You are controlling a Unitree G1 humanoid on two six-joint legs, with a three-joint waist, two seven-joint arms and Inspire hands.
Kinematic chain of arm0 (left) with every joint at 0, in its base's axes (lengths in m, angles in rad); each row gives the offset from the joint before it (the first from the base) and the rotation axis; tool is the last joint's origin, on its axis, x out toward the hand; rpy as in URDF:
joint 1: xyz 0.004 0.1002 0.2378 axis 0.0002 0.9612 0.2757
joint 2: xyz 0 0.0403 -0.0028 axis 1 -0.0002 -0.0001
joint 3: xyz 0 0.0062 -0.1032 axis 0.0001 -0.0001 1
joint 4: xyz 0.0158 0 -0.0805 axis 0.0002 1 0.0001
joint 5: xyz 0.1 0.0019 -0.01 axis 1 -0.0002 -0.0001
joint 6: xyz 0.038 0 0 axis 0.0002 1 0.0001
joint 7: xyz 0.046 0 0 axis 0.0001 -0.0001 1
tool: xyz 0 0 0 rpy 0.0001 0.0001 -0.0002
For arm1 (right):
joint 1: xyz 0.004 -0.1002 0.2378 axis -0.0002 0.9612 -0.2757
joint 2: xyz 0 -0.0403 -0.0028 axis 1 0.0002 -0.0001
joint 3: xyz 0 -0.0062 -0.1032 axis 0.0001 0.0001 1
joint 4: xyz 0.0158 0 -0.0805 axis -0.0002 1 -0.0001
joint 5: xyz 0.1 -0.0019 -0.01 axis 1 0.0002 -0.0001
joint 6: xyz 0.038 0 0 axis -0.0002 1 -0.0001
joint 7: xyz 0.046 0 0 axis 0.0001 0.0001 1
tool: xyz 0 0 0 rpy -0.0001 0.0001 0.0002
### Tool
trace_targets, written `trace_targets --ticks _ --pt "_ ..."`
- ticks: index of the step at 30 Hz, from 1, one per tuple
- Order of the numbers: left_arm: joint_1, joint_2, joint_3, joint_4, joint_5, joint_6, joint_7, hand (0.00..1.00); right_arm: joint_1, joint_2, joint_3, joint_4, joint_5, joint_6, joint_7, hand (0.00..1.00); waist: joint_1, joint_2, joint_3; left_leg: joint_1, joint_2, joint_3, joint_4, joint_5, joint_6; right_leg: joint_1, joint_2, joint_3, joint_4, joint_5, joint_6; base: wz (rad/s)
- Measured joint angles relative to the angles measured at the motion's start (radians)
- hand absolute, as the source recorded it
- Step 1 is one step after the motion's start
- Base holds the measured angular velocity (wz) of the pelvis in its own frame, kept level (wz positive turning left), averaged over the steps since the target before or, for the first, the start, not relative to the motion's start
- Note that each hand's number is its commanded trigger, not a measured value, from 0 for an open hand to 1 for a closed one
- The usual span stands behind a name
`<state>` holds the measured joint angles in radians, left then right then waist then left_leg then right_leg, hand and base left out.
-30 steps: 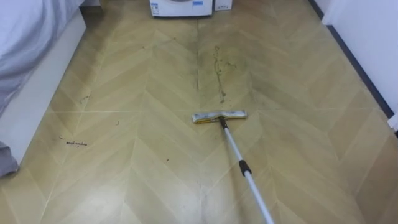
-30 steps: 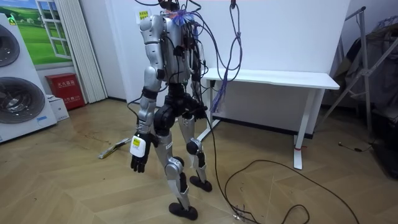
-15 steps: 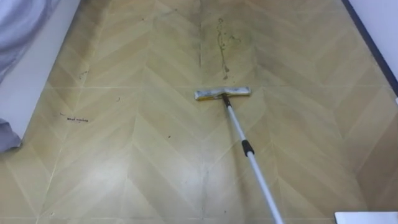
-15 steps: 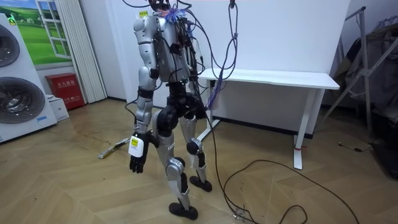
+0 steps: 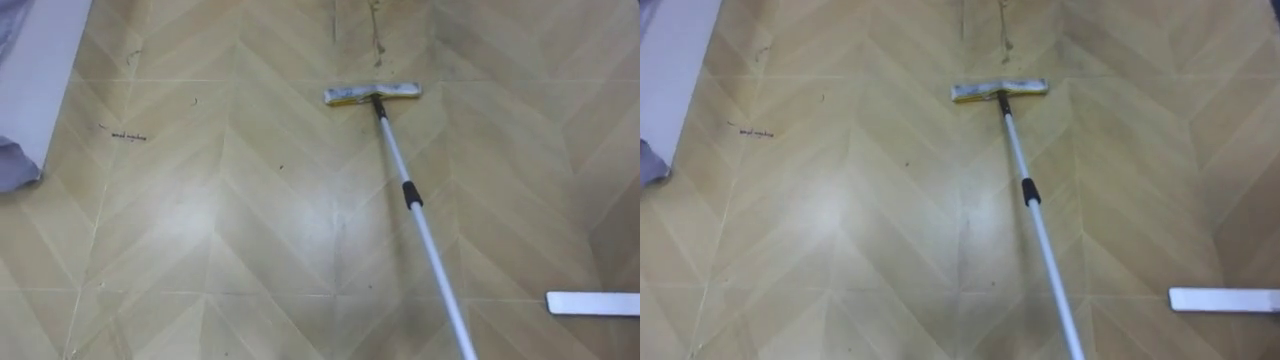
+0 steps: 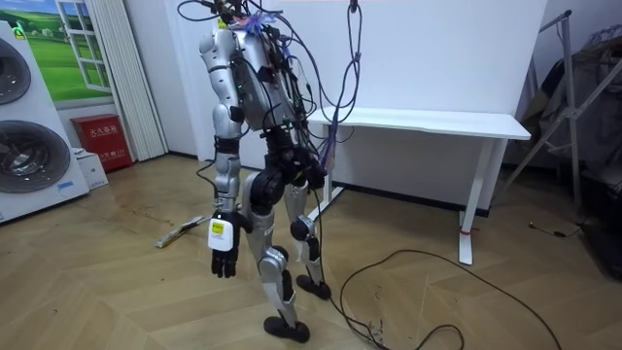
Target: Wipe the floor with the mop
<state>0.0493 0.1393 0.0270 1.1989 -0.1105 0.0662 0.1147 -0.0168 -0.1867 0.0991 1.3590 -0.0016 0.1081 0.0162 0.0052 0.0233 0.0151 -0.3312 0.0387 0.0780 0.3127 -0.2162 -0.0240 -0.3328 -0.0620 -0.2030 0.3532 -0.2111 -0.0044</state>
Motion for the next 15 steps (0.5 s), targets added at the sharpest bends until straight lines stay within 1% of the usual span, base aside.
trace_targets --ticks 1,3,5,7,9,11,12,13,14,15 --pt "0.000 -0.001 0.000 0.001 -0.007 0.003 0.000 0.00 0.000 0.000 -0.001 0.000 0.004 0.001 -0.003 1.00 -0.001 0.000 0.0001 -0.023 -0.005 0.000 0.009 0.003 0.005 -0.026 -0.007 -0.002 0.021 -0.006 0.000 0.08" --pt "-0.001 -0.002 0.000 -0.002 -0.010 0.007 0.000 0.00 -0.001 -0.001 0.000 -0.003 0.032 0.001 -0.007 1.00 0.002 -0.001 0.0003 -0.065 -0.010 0.000 0.029 0.003 0.005 -0.073 -0.015 0.000 0.049 -0.014 0.000 0.07" --pt "0.000 -0.002 -0.009 -0.002 -0.014 0.022 0.000 0.00 0.000 -0.003 0.015 -0.004 0.054 0.001 -0.006 1.00 0.002 -0.003 0.0014 -0.099 -0.015 -0.001 0.049 0.003 0.005 -0.107 -0.024 0.001 0.073 -0.026 -0.001 0.06" --pt "0.001 -0.002 -0.034 -0.002 -0.013 0.045 0.001 0.00 0.001 -0.005 0.038 -0.004 0.090 0.003 -0.009 1.00 0.002 -0.004 0.0021 -0.136 -0.017 -0.001 0.081 0.003 0.005 -0.142 -0.031 0.002 0.107 -0.035 -0.005 0.07" --pt "0.000 -0.001 -0.041 -0.002 -0.013 0.046 0.002 0.00 0.002 -0.005 0.041 -0.004 0.102 0.004 -0.008 1.00 0.001 -0.006 0.0032 -0.161 -0.020 -0.001 0.109 0.003 0.005 -0.161 -0.040 -0.004 0.132 -0.052 -0.012 0.14" --pt "0.000 -0.002 -0.044 0.004 -0.013 0.050 0.003 0.00 0.000 -0.005 0.048 -0.004 0.116 0.011 -0.011 1.00 0.009 -0.003 0.0049 -0.189 -0.021 -0.006 0.156 0.000 0.008 -0.182 -0.046 -0.003 0.173 -0.069 -0.017 0.15" --pt "-0.001 -0.002 -0.044 0.009 -0.004 0.061 0.006 0.00 -0.004 -0.004 0.048 -0.003 0.117 0.021 -0.014 1.00 0.013 -0.003 0.0055 -0.211 -0.023 -0.015 0.201 -0.005 0.008 -0.198 -0.053 -0.007 0.212 -0.087 -0.022 0.23" --pt "-0.004 0.000 -0.050 0.010 -0.004 0.072 0.008 0.00 -0.010 -0.004 0.055 0.003 0.122 0.029 -0.016 1.00 0.017 -0.004 0.0064 -0.244 -0.030 -0.035 0.260 -0.011 0.003 -0.220 -0.062 -0.008 0.259 -0.112 -0.027 0.30" --pt "-0.011 0.004 -0.059 0.012 -0.001 0.084 0.008 0.00 -0.031 -0.004 0.054 0.014 0.131 0.044 -0.013 1.00 0.029 -0.003 0.0067 -0.282 -0.028 -0.057 0.331 -0.025 -0.007 -0.243 -0.060 -0.008 0.310 -0.138 -0.037 0.28" --pt "-0.016 0.008 -0.066 0.015 0.004 0.089 0.008 0.00 -0.045 -0.004 0.055 0.024 0.140 0.050 -0.009 1.00 0.035 -0.004 0.0071 -0.300 -0.025 -0.067 0.365 -0.032 -0.012 -0.255 -0.059 -0.012 0.335 -0.149 -0.044 0.12"
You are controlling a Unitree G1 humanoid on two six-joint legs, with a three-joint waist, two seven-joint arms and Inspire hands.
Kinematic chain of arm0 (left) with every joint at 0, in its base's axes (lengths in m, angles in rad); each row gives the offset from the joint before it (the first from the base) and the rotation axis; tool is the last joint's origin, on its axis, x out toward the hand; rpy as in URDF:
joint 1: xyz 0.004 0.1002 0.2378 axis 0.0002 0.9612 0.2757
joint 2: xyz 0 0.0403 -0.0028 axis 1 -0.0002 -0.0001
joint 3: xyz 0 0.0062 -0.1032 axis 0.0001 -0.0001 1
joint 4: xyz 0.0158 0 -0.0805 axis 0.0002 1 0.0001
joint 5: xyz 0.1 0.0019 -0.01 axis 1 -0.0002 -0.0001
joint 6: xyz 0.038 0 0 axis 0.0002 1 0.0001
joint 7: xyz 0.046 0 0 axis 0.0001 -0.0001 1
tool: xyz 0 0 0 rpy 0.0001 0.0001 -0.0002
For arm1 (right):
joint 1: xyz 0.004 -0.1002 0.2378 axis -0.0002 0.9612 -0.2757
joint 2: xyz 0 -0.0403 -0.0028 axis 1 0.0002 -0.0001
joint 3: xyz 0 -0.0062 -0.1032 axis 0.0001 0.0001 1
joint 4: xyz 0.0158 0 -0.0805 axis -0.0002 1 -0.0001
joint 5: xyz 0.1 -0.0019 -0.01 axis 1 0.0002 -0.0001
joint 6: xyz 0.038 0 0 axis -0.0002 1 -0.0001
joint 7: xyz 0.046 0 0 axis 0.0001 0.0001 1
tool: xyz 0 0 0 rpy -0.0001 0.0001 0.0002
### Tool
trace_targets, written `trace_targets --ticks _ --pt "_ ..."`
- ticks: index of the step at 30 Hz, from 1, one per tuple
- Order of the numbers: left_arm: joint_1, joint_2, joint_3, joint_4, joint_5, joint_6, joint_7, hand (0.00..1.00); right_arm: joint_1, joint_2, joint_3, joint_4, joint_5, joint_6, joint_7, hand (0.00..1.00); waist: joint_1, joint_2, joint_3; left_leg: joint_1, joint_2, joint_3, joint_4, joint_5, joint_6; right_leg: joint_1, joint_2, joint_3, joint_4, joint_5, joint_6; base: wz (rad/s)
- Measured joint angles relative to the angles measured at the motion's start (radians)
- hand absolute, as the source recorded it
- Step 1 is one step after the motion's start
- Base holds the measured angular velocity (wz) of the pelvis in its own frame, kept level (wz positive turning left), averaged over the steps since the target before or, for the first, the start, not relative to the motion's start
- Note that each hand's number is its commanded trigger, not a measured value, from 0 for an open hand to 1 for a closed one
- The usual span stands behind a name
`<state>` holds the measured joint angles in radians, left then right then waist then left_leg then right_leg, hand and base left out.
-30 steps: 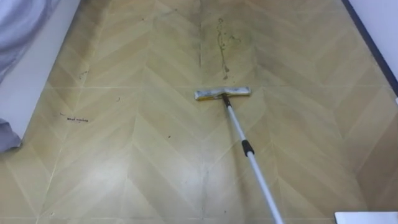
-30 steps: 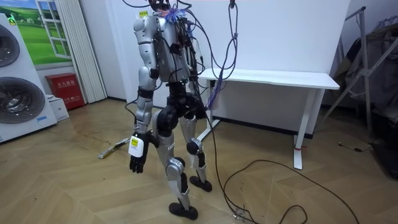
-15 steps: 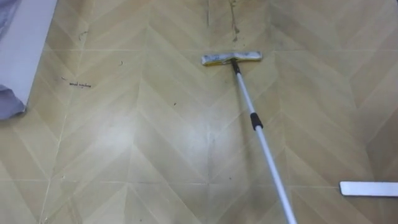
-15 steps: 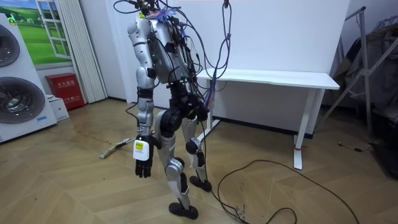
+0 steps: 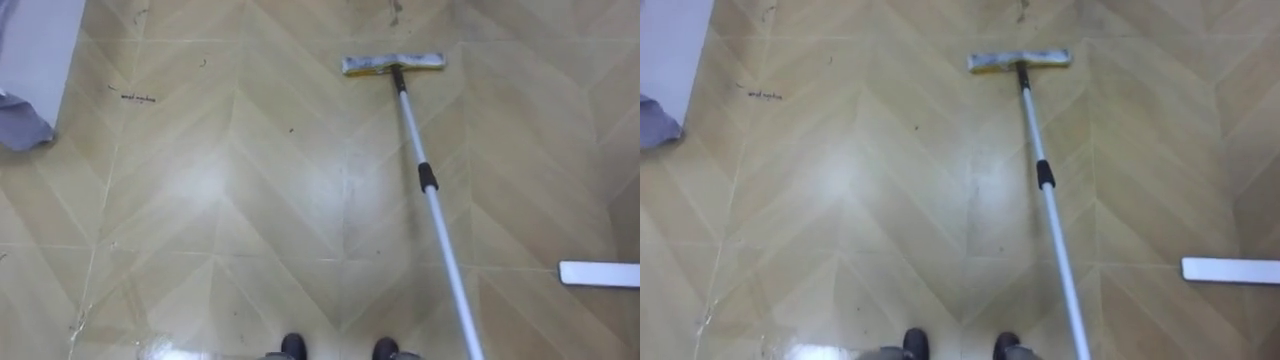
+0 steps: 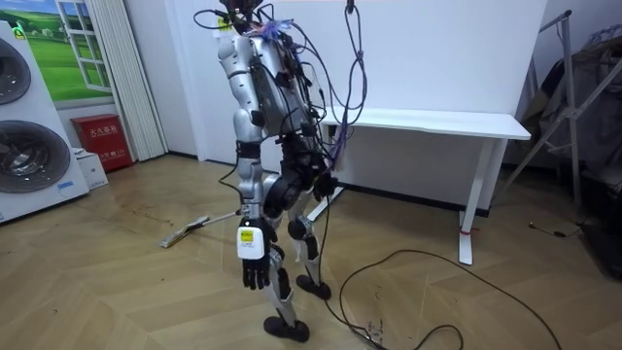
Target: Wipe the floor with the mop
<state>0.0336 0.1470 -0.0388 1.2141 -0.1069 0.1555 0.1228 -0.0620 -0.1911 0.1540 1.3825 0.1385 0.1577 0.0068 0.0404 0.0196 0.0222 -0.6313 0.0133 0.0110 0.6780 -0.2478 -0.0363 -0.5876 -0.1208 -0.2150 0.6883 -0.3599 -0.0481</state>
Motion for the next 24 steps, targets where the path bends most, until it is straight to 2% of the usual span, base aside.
trace_targets --ticks 2,3,4,5,6,7,8,9,10,11,12,13,14,15,16,17,18,19,20,21,22,23,24 --pt "-0.012 0.017 -0.019 0.005 0.000 0.007 -0.005 0.00 -0.054 -0.013 0.001 0.029 0.022 0.017 0.024 1.00 0.039 -0.007 0.0030 -0.065 0.013 -0.019 0.129 -0.010 -0.008 -0.040 0.002 -0.008 0.086 -0.032 -0.028 -0.09" --pt "-0.018 0.025 -0.026 0.006 -0.002 0.009 -0.006 0.00 -0.099 -0.035 -0.001 0.041 0.022 0.031 0.047 1.00 0.070 -0.010 0.0024 -0.124 0.029 -0.036 0.237 -0.005 -0.010 -0.068 0.007 -0.010 0.138 -0.056 -0.052 -0.33" --pt "-0.021 0.039 -0.046 0.006 -0.027 0.006 -0.003 0.00 -0.163 -0.062 -0.002 0.046 0.015 0.042 0.069 1.00 0.091 -0.016 0.0054 -0.188 0.044 -0.042 0.355 0.031 -0.010 -0.101 0.018 -0.003 0.198 -0.079 -0.062 -0.36" --pt "-0.023 0.047 -0.060 0.006 -0.046 0.004 -0.001 0.00 -0.202 -0.077 -0.001 0.046 0.013 0.047 0.079 1.00 0.098 -0.025 0.0101 -0.223 0.047 -0.043 0.413 0.066 -0.009 -0.117 0.020 0.003 0.226 -0.088 -0.066 -0.41" --pt "-0.025 0.060 -0.081 0.006 -0.084 0.000 0.005 0.00 -0.285 -0.110 0.002 0.046 0.012 0.048 0.102 1.00 0.111 -0.046 0.0229 -0.302 0.044 -0.054 0.553 0.185 -0.015 -0.143 0.026 0.020 0.276 -0.102 -0.080 -0.50" --pt "-0.022 0.067 -0.111 0.014 -0.140 -0.011 0.005 0.00 -0.352 -0.143 0.026 0.036 0.012 0.046 0.129 1.00 0.138 -0.056 0.0285 -0.389 0.042 -0.044 0.783 0.293 -0.044 -0.155 0.043 0.038 0.312 -0.102 -0.108 -0.55" --pt "-0.022 0.071 -0.126 0.020 -0.162 -0.016 0.004 0.00 -0.381 -0.156 0.033 0.028 0.011 0.044 0.141 1.00 0.150 -0.061 0.0300 -0.424 0.044 -0.036 0.907 0.298 -0.043 -0.157 0.052 0.048 0.326 -0.105 -0.113 -0.55" --pt "-0.019 0.080 -0.133 0.025 -0.184 -0.024 0.003 0.00 -0.435 -0.168 0.041 0.012 0.012 0.044 0.166 1.00 0.169 -0.078 0.0309 -0.491 0.025 -0.005 1.116 0.288 -0.040 -0.161 0.057 0.067 0.342 -0.106 -0.115 -0.40" --pt "-0.019 0.089 -0.133 0.026 -0.184 -0.025 -0.003 0.00 -0.471 -0.168 0.042 0.021 0.021 0.044 0.192 1.00 0.185 -0.110 0.0361 -0.541 0.011 0.024 1.247 0.269 -0.018 -0.160 0.054 0.087 0.342 -0.106 -0.115 -0.24" --pt "-0.018 0.091 -0.133 0.028 -0.183 -0.025 -0.008 0.00 -0.474 -0.169 0.042 0.023 0.033 0.043 0.199 1.00 0.189 -0.123 0.0362 -0.558 0.003 0.031 1.280 0.257 -0.011 -0.157 0.051 0.092 0.339 -0.106 -0.114 0.06" --pt "-0.014 0.091 -0.132 0.034 -0.170 -0.025 -0.025 0.00 -0.474 -0.176 0.043 0.026 0.060 0.043 0.216 1.00 0.190 -0.134 0.0361 -0.578 -0.009 0.041 1.299 0.224 -0.007 -0.142 0.052 0.109 0.334 -0.111 -0.105 0.24" --pt "-0.001 0.086 -0.132 0.032 -0.163 -0.024 -0.044 0.00 -0.448 -0.190 0.057 0.024 0.087 0.037 0.233 1.00 0.191 -0.130 0.0367 -0.582 -0.010 0.048 1.262 0.192 -0.003 -0.126 0.051 0.118 0.336 -0.123 -0.094 0.23" --pt "0.003 0.085 -0.132 0.030 -0.162 -0.025 -0.056 0.00 -0.430 -0.198 0.067 0.026 0.102 0.029 0.240 1.00 0.191 -0.125 0.0349 -0.581 -0.007 0.050 1.220 0.179 -0.002 -0.121 0.050 0.119 0.340 -0.130 -0.089 0.18" --pt "0.009 0.086 -0.130 0.029 -0.161 -0.026 -0.073 0.00 -0.394 -0.213 0.077 0.024 0.122 0.015 0.257 1.00 0.189 -0.114 0.0291 -0.573 -0.001 0.057 1.078 0.162 -0.001 -0.121 0.044 0.118 0.351 -0.148 -0.074 0.09" --pt "0.011 0.085 -0.120 0.034 -0.146 -0.024 -0.088 0.00 -0.346 -0.229 0.104 0.021 0.137 0.008 0.267 1.00 0.190 -0.093 0.0260 -0.538 0.012 0.059 0.873 0.148 0.005 -0.122 0.043 0.115 0.365 -0.170 -0.059 0.08" --pt "0.011 0.085 -0.120 0.038 -0.127 -0.023 -0.096 0.00 -0.322 -0.235 0.110 0.021 0.143 0.006 0.266 1.00 0.188 -0.079 0.0211 -0.508 0.011 0.059 0.758 0.143 0.004 -0.123 0.041 0.108 0.375 -0.183 -0.053 0.18" --pt "0.011 0.085 -0.121 0.053 -0.094 -0.022 -0.104 0.00 -0.260 -0.241 0.112 0.029 0.155 0.005 0.264 1.00 0.172 -0.054 0.0095 -0.445 0.010 0.056 0.532 0.132 0.016 -0.117 0.025 0.079 0.401 -0.217 -0.052 0.46" --pt "0.008 0.083 -0.122 0.069 -0.076 -0.015 -0.118 0.00 -0.192 -0.241 0.120 0.055 0.168 0.007 0.264 1.00 0.150 -0.016 -0.0095 -0.383 0.011 0.056 0.374 0.118 0.020 -0.101 0.012 0.052 0.423 -0.258 -0.038 0.56" --pt "0.004 0.081 -0.122 0.072 -0.066 -0.010 -0.127 0.00 -0.154 -0.238 0.119 0.066 0.168 0.010 0.261 1.00 0.139 -0.005 -0.0143 -0.358 0.007 0.068 0.334 0.052 0.044 -0.093 0.001 0.046 0.435 -0.278 -0.026 0.66" --pt "-0.006 0.076 -0.122 0.083 -0.054 -0.009 -0.140 0.00 -0.095 -0.229 0.118 0.080 0.165 0.015 0.252 1.00 0.114 0.012 -0.0254 -0.346 -0.007 0.114 0.328 -0.028 0.104 -0.089 -0.039 0.051 0.460 -0.301 0.000 0.48" --pt "-0.021 0.062 -0.114 0.104 -0.054 -0.008 -0.147 0.00 -0.057 -0.218 0.117 0.109 0.159 0.018 0.244 1.00 0.084 0.020 -0.0231 -0.339 -0.024 0.142 0.348 -0.077 0.154 -0.101 -0.062 0.077 0.520 -0.302 0.017 0.49" --pt "-0.030 0.057 -0.108 0.111 -0.054 -0.004 -0.150 0.00 -0.035 -0.213 0.116 0.121 0.162 0.018 0.242 1.00 0.062 0.023 -0.0236 -0.334 -0.047 0.146 0.361 -0.093 0.166 -0.122 -0.074 0.095 0.586 -0.273 0.025 0.49" --pt "-0.036 0.046 -0.100 0.117 -0.054 0.000 -0.149 0.00 0.015 -0.195 0.116 0.127 0.164 0.018 0.234 1.00 0.032 0.036 -0.0238 -0.314 -0.076 0.146 0.396 -0.136 0.180 -0.169 -0.087 0.146 0.720 -0.158 0.059 0.33"
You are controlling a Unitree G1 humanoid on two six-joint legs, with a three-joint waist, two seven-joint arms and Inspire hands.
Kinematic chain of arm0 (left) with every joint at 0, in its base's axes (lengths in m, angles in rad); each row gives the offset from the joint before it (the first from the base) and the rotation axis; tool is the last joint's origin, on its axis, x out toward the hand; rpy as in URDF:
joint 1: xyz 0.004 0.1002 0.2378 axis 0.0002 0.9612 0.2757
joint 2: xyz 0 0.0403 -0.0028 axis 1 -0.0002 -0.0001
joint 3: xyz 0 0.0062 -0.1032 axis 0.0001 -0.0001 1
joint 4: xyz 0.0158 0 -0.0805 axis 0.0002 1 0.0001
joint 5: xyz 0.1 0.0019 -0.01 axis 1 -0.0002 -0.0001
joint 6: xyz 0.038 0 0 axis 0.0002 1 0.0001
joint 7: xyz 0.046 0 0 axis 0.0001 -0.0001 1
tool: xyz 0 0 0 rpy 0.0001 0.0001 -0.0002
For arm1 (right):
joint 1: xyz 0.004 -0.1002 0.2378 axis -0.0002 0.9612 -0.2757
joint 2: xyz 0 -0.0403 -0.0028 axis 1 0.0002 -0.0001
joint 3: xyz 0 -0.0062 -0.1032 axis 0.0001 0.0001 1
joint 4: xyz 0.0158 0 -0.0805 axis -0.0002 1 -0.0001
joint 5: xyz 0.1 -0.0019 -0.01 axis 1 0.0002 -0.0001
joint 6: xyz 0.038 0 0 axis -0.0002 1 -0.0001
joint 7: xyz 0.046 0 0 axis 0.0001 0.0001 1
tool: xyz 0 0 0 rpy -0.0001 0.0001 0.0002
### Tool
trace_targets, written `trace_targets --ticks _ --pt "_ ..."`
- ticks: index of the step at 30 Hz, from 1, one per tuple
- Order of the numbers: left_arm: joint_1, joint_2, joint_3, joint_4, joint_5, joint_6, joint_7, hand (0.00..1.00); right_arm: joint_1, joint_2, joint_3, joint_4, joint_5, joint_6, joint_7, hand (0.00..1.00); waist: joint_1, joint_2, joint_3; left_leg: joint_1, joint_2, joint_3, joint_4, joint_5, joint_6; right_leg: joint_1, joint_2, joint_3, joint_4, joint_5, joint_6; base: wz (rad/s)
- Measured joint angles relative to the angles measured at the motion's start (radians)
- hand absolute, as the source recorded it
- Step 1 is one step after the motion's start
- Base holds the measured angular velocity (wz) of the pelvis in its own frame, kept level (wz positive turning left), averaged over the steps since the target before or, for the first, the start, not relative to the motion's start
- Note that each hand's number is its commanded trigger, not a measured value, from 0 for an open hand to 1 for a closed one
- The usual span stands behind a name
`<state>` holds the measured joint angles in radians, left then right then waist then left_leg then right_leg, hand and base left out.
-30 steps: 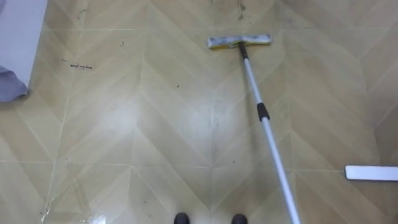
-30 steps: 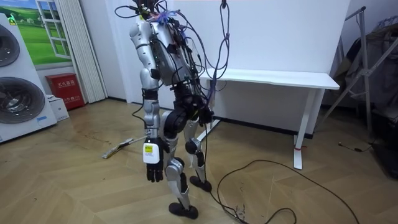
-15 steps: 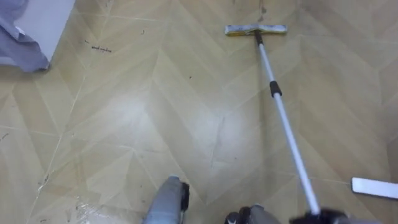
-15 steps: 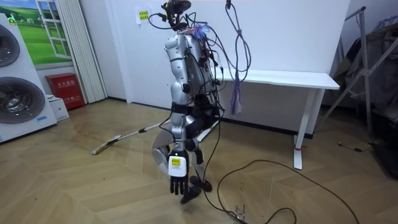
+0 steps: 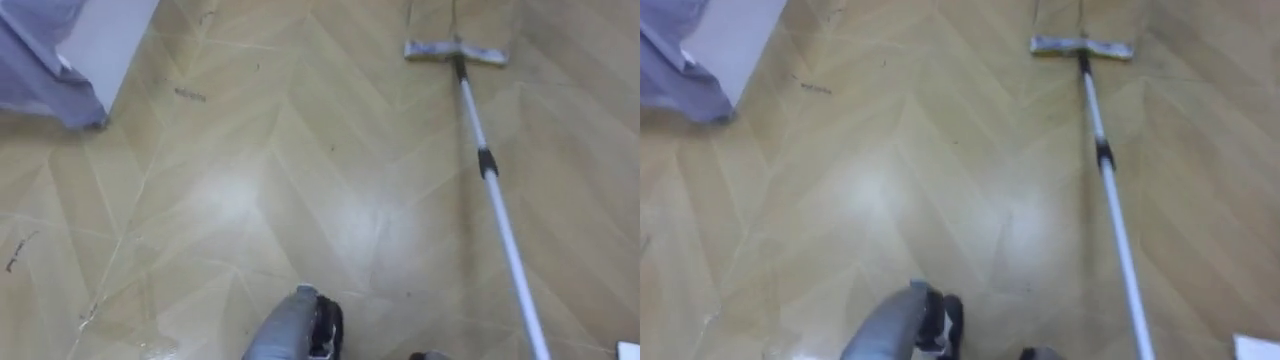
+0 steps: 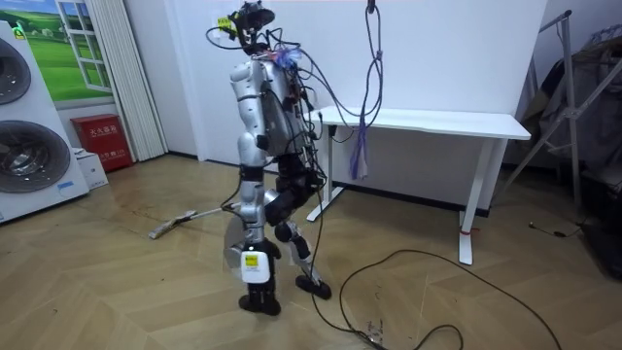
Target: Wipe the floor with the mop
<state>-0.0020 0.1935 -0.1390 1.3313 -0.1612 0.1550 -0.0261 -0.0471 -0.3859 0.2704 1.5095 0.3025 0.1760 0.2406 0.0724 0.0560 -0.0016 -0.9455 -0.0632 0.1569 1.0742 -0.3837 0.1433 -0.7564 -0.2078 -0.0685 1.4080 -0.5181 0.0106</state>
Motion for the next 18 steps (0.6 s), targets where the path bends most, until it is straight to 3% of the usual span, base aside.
trace_targets --ticks 1,2,3,5,6,7,8,10,11,12,13,14,15,16,17,18 --pt "-0.001 -0.008 -0.001 -0.002 0.000 -0.004 0.004 0.00 0.044 0.025 0.002 0.000 0.000 0.001 -0.004 1.00 -0.016 0.013 0.0000 0.030 -0.004 -0.001 0.027 -0.050 0.012 -0.049 0.020 0.053 0.102 0.137 0.006 0.11" --pt "-0.002 -0.011 -0.001 -0.005 0.000 -0.004 0.007 0.00 0.057 0.037 0.002 -0.001 0.001 0.001 -0.006 1.00 -0.019 0.027 0.0036 0.042 -0.002 -0.002 0.036 -0.072 0.016 -0.072 0.037 0.073 0.144 0.190 0.008 -0.28" --pt "-0.007 -0.012 -0.001 -0.020 -0.002 -0.004 0.015 0.00 0.066 0.063 0.004 -0.008 0.008 0.001 -0.015 1.00 -0.031 0.034 0.0044 0.053 -0.002 -0.002 0.042 -0.101 0.029 -0.139 0.060 0.098 0.200 0.209 0.016 -0.24" --pt "-0.012 -0.014 -0.002 -0.054 -0.002 -0.010 0.022 0.00 0.066 0.090 0.000 -0.031 0.013 0.001 -0.032 1.00 -0.064 0.058 0.0062 0.054 -0.002 -0.013 0.038 -0.109 0.037 -0.225 0.071 0.094 0.188 0.200 0.024 -0.03" --pt "-0.014 -0.017 -0.002 -0.059 0.000 -0.016 0.024 0.00 0.066 0.102 -0.001 -0.036 0.024 0.001 -0.050 1.00 -0.070 0.077 0.0071 0.055 -0.002 -0.017 0.033 -0.116 0.043 -0.255 0.071 0.092 0.113 0.184 0.035 -0.03" --pt "-0.011 -0.019 -0.002 -0.059 0.004 -0.016 0.024 0.00 0.066 0.116 -0.003 -0.036 0.036 0.001 -0.064 1.00 -0.064 0.077 0.0071 0.065 -0.004 -0.011 0.015 -0.122 0.045 -0.267 0.071 0.094 -0.014 0.165 0.050 -0.10" --pt "-0.007 -0.020 -0.003 -0.058 0.006 -0.015 0.024 0.00 0.066 0.121 -0.006 -0.036 0.041 0.001 -0.067 1.00 -0.061 0.077 0.0070 0.072 -0.008 -0.011 0.003 -0.123 0.044 -0.267 0.071 0.092 -0.080 0.156 0.050 -0.17" --pt "0.008 -0.021 0.011 -0.054 0.028 -0.002 0.025 0.00 0.057 0.123 -0.020 -0.032 0.040 0.002 -0.077 1.00 -0.020 0.052 0.0215 0.125 -0.028 -0.034 -0.039 -0.131 0.029 -0.244 0.088 0.069 -0.304 0.137 0.029 -0.41" --pt "0.016 -0.021 0.018 -0.053 0.034 0.001 0.028 0.00 0.046 0.122 -0.022 -0.030 0.035 0.008 -0.081 1.00 -0.009 0.046 0.0253 0.140 -0.036 -0.058 -0.041 -0.137 0.018 -0.234 0.096 0.059 -0.341 0.139 0.018 -0.60" --pt "0.033 -0.020 0.020 -0.053 0.034 0.012 0.043 0.00 0.005 0.118 -0.029 -0.023 0.009 0.029 -0.089 1.00 0.002 0.036 0.0276 0.163 -0.048 -0.099 -0.036 -0.152 -0.004 -0.207 0.114 0.031 -0.375 0.145 -0.009 -0.25" --pt "0.033 -0.021 0.017 -0.052 0.030 0.028 0.053 0.00 -0.037 0.105 -0.037 -0.013 -0.008 0.050 -0.092 1.00 0.000 0.028 0.0297 0.172 -0.056 -0.122 -0.008 -0.158 -0.026 -0.183 0.108 0.011 -0.367 0.120 -0.026 -0.04" --pt "0.030 -0.019 0.018 -0.054 0.022 0.031 0.056 0.00 -0.063 0.096 -0.041 -0.008 -0.022 0.060 -0.095 1.00 0.006 0.019 0.0296 0.167 -0.052 -0.117 0.022 -0.149 -0.042 -0.177 0.101 -0.001 -0.353 0.105 -0.036 0.11" --pt "0.029 -0.011 0.017 -0.067 0.006 0.029 0.067 0.00 -0.135 0.071 -0.050 0.002 -0.043 0.093 -0.096 1.00 0.029 0.002 0.0258 0.133 -0.030 -0.098 0.120 -0.098 -0.119 -0.170 0.106 0.002 -0.330 0.082 -0.051 -0.17" --pt "0.028 -0.002 0.008 -0.070 -0.031 0.022 0.081 0.00 -0.217 0.043 -0.044 0.004 -0.070 0.105 -0.096 1.00 0.056 -0.025 0.0281 0.091 0.002 -0.077 0.228 -0.009 -0.152 -0.158 0.121 0.007 -0.314 0.072 -0.069 -0.35" --pt "0.031 0.003 0.003 -0.075 -0.047 0.022 0.087 0.00 -0.258 0.030 -0.033 0.001 -0.077 0.105 -0.098 1.00 0.071 -0.044 0.0306 0.070 0.015 -0.074 0.282 0.048 -0.158 -0.149 0.129 0.009 -0.307 0.065 -0.079 -0.46" --pt "0.039 0.025 -0.010 -0.095 -0.072 0.019 0.090 0.00 -0.337 0.008 -0.016 -0.019 -0.077 0.096 -0.094 1.00 0.090 -0.078 0.0346 0.026 0.028 -0.075 0.369 0.190 -0.161 -0.127 0.141 0.012 -0.295 0.047 -0.092 -0.27"
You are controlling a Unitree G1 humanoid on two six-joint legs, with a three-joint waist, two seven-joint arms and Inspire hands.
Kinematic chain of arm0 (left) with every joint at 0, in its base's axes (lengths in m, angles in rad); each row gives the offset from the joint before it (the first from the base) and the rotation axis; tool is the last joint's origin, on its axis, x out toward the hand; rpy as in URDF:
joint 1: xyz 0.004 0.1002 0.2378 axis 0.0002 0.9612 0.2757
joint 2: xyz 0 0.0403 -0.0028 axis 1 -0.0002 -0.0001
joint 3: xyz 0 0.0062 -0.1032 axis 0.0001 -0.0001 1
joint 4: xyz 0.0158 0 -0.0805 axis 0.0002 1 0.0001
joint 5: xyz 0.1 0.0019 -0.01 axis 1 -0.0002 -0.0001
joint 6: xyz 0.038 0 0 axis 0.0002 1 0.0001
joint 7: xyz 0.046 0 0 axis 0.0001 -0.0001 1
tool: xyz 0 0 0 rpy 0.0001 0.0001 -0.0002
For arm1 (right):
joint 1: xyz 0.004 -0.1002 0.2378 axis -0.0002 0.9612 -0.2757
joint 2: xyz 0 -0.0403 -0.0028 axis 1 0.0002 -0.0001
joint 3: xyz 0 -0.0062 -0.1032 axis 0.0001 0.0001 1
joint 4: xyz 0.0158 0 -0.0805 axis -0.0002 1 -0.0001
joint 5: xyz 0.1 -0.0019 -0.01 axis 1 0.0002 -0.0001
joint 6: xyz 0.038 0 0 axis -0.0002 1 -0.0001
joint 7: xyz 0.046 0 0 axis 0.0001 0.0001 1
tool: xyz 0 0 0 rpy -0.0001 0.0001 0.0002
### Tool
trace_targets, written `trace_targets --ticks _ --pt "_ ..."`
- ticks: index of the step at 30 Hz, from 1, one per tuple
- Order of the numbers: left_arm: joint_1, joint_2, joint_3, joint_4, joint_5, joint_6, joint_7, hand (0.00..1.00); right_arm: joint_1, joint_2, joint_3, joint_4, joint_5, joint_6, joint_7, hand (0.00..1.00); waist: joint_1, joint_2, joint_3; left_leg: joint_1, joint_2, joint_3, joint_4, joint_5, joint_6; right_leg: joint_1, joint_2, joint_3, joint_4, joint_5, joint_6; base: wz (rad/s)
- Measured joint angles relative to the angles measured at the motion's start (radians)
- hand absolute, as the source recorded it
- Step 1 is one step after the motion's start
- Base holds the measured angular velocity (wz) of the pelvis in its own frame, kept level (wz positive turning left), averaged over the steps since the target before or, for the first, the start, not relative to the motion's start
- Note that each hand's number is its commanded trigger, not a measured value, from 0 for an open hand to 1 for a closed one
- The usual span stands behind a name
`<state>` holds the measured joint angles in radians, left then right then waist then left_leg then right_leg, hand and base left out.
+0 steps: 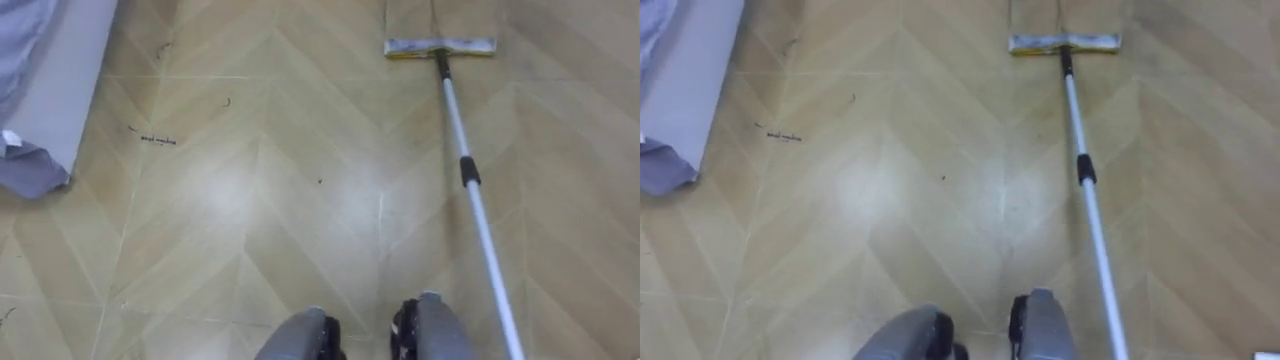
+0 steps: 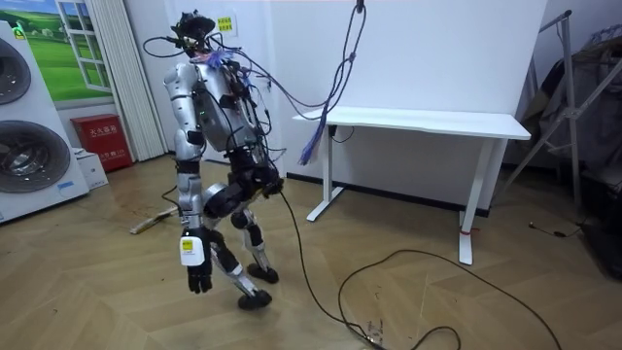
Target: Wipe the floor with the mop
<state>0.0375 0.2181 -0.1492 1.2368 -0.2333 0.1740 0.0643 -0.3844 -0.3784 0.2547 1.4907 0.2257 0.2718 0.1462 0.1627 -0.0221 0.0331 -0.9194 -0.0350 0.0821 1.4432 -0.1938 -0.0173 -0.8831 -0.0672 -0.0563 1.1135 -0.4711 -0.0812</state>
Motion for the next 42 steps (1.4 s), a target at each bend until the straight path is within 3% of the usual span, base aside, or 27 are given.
trace_targets --ticks 1,2,3,5,7,8,9,11,12,13,14,15,16,17,18,20,22,24,27,29,32,34,36,37,38,40,42 --pt "0.000 0.023 -0.016 -0.003 -0.021 -0.010 0.003 0.00 -0.046 -0.019 0.001 -0.036 0.000 -0.016 0.006 1.00 0.014 -0.019 0.0047 -0.046 0.012 -0.004 0.064 0.155 -0.002 0.027 0.006 -0.003 0.005 -0.020 -0.012 -0.11" --pt "0.000 0.032 -0.021 -0.003 -0.030 -0.011 0.004 0.00 -0.065 -0.028 0.002 -0.056 0.003 -0.028 0.011 1.00 0.017 -0.034 0.0061 -0.069 0.017 -0.004 0.092 0.220 -0.016 0.038 0.010 -0.003 0.007 -0.030 -0.017 0.06" --pt "0.002 0.043 -0.024 -0.014 -0.032 -0.007 0.005 0.00 -0.107 -0.049 0.000 -0.079 0.012 -0.044 0.025 1.00 0.036 -0.050 0.0066 -0.123 0.034 -0.011 0.149 0.231 -0.014 0.053 0.022 -0.005 0.009 -0.046 -0.025 0.08" --pt "0.022 0.045 -0.031 -0.052 -0.026 0.000 0.001 0.00 -0.137 -0.065 0.006 -0.093 0.035 -0.041 0.038 1.00 0.061 -0.063 0.0157 -0.187 0.060 -0.012 0.152 0.147 0.014 0.083 0.026 -0.016 0.004 -0.067 -0.021 0.15" --pt "0.055 0.043 -0.032 -0.089 0.007 0.004 -0.029 0.00 -0.089 -0.064 -0.004 -0.095 0.098 -0.044 0.039 1.00 0.061 -0.054 0.0133 -0.168 0.061 -0.018 -0.159 0.056 0.011 0.138 0.026 -0.025 -0.008 -0.114 -0.007 0.45" --pt "0.058 0.043 -0.031 -0.088 0.011 0.004 -0.037 0.00 -0.070 -0.063 -0.003 -0.096 0.117 -0.045 0.039 1.00 0.061 -0.046 0.0119 -0.151 0.060 -0.019 -0.267 0.052 0.010 0.151 0.026 -0.029 -0.011 -0.127 -0.003 0.46" --pt "0.057 0.042 -0.028 -0.077 0.013 0.004 -0.049 0.00 -0.019 -0.060 -0.003 -0.093 0.148 -0.054 0.038 1.00 0.061 -0.027 0.0084 -0.125 0.063 -0.012 -0.423 0.007 0.025 0.175 0.025 -0.034 -0.019 -0.153 0.009 0.44" --pt "0.051 0.036 -0.026 -0.073 0.021 0.009 -0.059 0.00 0.078 -0.058 -0.006 -0.084 0.187 -0.067 0.038 1.00 0.039 0.004 -0.0066 -0.109 0.052 0.019 -0.466 -0.059 0.093 0.209 0.007 -0.037 -0.036 -0.185 0.033 0.67" --pt "0.047 0.030 -0.024 -0.073 0.031 0.011 -0.063 0.00 0.135 -0.055 -0.007 -0.054 0.192 -0.075 0.038 1.00 0.006 0.025 -0.0106 -0.092 0.026 0.040 -0.457 -0.087 0.139 0.215 -0.019 -0.023 0.018 -0.177 0.058 0.84" --pt "0.044 0.021 -0.012 -0.072 0.033 0.014 -0.064 0.00 0.195 -0.052 -0.006 -0.016 0.192 -0.077 0.038 1.00 -0.014 0.037 -0.0120 -0.059 0.003 0.070 -0.438 -0.127 0.169 0.196 -0.048 0.010 0.116 -0.130 0.100 0.74" --pt "0.045 0.015 -0.012 -0.071 0.032 0.013 -0.065 0.00 0.224 -0.050 -0.003 0.002 0.191 -0.076 0.034 1.00 -0.022 0.050 -0.0167 -0.042 -0.003 0.081 -0.429 -0.151 0.180 0.191 -0.055 0.017 0.162 -0.092 0.116 0.29" --pt "0.042 0.001 -0.012 -0.072 0.033 0.011 -0.065 0.00 0.289 -0.043 -0.001 0.009 0.183 -0.074 0.015 1.00 -0.028 0.083 -0.0329 -0.012 -0.006 0.086 -0.417 -0.189 0.192 0.176 -0.051 0.034 0.224 0.000 0.126 0.00" --pt "0.039 -0.009 -0.013 -0.078 0.034 0.006 -0.065 0.00 0.327 -0.026 -0.001 0.009 0.173 -0.074 -0.001 1.00 -0.048 0.107 -0.0399 0.014 -0.017 0.080 -0.423 -0.213 0.198 0.157 -0.047 0.046 0.266 0.095 0.129 -0.16" --pt "0.034 -0.011 -0.012 -0.079 0.035 0.004 -0.065 0.00 0.336 -0.020 -0.002 0.009 0.165 -0.074 -0.010 1.00 -0.058 0.118 -0.0393 0.025 -0.019 0.078 -0.430 -0.222 0.201 0.144 -0.042 0.057 0.285 0.134 0.131 -0.27" --pt "0.015 -0.013 -0.010 -0.079 0.050 0.001 -0.056 0.00 0.342 0.007 -0.002 0.008 0.162 -0.075 -0.027 1.00 -0.078 0.131 -0.0337 0.039 -0.028 0.071 -0.446 -0.229 0.201 0.102 -0.032 0.080 0.311 0.160 0.131 -0.29" --pt "-0.005 -0.019 -0.010 -0.081 0.053 -0.014 -0.025 0.00 0.355 0.050 -0.002 -0.011 0.162 -0.075 -0.057 1.00 -0.101 0.143 -0.0210 0.068 -0.035 0.068 -0.475 -0.233 0.202 0.041 -0.026 0.085 0.292 0.128 0.133 -0.32" --pt "-0.001 -0.036 -0.011 -0.077 0.056 -0.021 -0.004 0.00 0.357 0.094 0.000 -0.014 0.162 -0.076 -0.087 1.00 -0.108 0.142 -0.0182 0.118 -0.047 0.057 -0.528 -0.234 0.199 0.008 -0.029 0.085 0.102 0.086 0.142 -0.47" --pt "0.017 -0.050 -0.013 -0.079 0.056 -0.020 -0.003 0.00 0.356 0.103 0.009 -0.018 0.161 -0.073 -0.103 1.00 -0.101 0.147 -0.0240 0.153 -0.050 0.049 -0.562 -0.238 0.191 0.011 -0.029 0.069 -0.080 0.084 0.139 -0.39" --pt "0.050 -0.049 -0.009 -0.078 0.056 0.015 0.010 0.00 0.327 0.103 -0.009 -0.024 0.122 -0.044 -0.117 1.00 -0.097 0.134 -0.0194 0.207 -0.058 0.013 -0.573 -0.260 0.163 0.043 -0.019 0.025 -0.210 0.118 0.087 -0.12" --pt "0.050 -0.042 -0.007 -0.078 0.055 0.035 0.012 0.00 0.281 0.092 -0.024 -0.019 0.102 -0.013 -0.123 1.00 -0.074 0.113 -0.0151 0.229 -0.051 0.005 -0.572 -0.271 0.144 0.070 -0.021 0.005 -0.208 0.102 0.060 0.06" --pt "0.050 -0.030 -0.005 -0.101 0.044 0.041 0.012 0.00 0.155 0.037 -0.039 -0.010 0.075 0.009 -0.119 1.00 -0.045 0.085 -0.0081 0.206 -0.021 0.001 -0.446 -0.261 0.108 0.096 -0.015 -0.024 -0.174 0.057 0.033 0.11" --pt "0.069 0.000 -0.012 -0.123 0.010 0.037 0.012 0.00 0.016 -0.017 -0.015 -0.018 0.054 0.007 -0.099 1.00 0.004 0.045 -0.0074 0.142 0.032 0.012 -0.275 -0.209 0.035 0.098 0.022 -0.013 -0.127 0.019 0.016 -0.35" --pt "0.088 0.028 -0.012 -0.154 0.003 0.040 0.015 0.00 -0.069 -0.049 0.018 -0.045 0.050 -0.016 -0.088 1.00 0.030 0.014 -0.0057 0.104 0.050 0.012 -0.178 -0.144 0.027 0.105 0.038 -0.001 -0.099 -0.009 0.005 -0.23" --pt "0.090 0.037 -0.011 -0.159 0.004 0.039 0.018 0.00 -0.111 -0.067 0.028 -0.061 0.051 -0.034 -0.077 1.00 0.040 -0.006 0.0048 0.084 0.052 0.010 -0.144 -0.105 0.021 0.124 0.036 0.003 -0.095 -0.023 0.002 0.09" --pt "0.091 0.040 -0.010 -0.159 0.007 0.039 0.019 0.00 -0.130 -0.073 0.028 -0.073 0.052 -0.030 -0.070 1.00 0.039 -0.013 0.0060 0.078 0.052 0.006 -0.158 -0.114 0.024 0.133 0.037 0.003 -0.097 -0.029 0.004 0.35" --pt "0.090 0.040 -0.011 -0.178 0.011 0.044 0.011 0.00 -0.148 -0.091 0.028 -0.088 0.098 -0.009 -0.049 1.00 0.039 -0.018 0.0068 0.055 0.058 -0.007 -0.382 -0.149 0.032 0.176 0.040 0.003 -0.145 -0.029 0.013 0.60" --pt "0.088 0.040 -0.011 -0.187 0.016 0.045 -0.008 0.00 -0.106 -0.090 0.011 -0.094 0.121 -0.014 -0.046 1.00 0.034 -0.011 0.0048 0.055 0.053 -0.010 -0.578 -0.105 0.045 0.219 0.039 0.014 -0.196 -0.037 0.027 0.75"
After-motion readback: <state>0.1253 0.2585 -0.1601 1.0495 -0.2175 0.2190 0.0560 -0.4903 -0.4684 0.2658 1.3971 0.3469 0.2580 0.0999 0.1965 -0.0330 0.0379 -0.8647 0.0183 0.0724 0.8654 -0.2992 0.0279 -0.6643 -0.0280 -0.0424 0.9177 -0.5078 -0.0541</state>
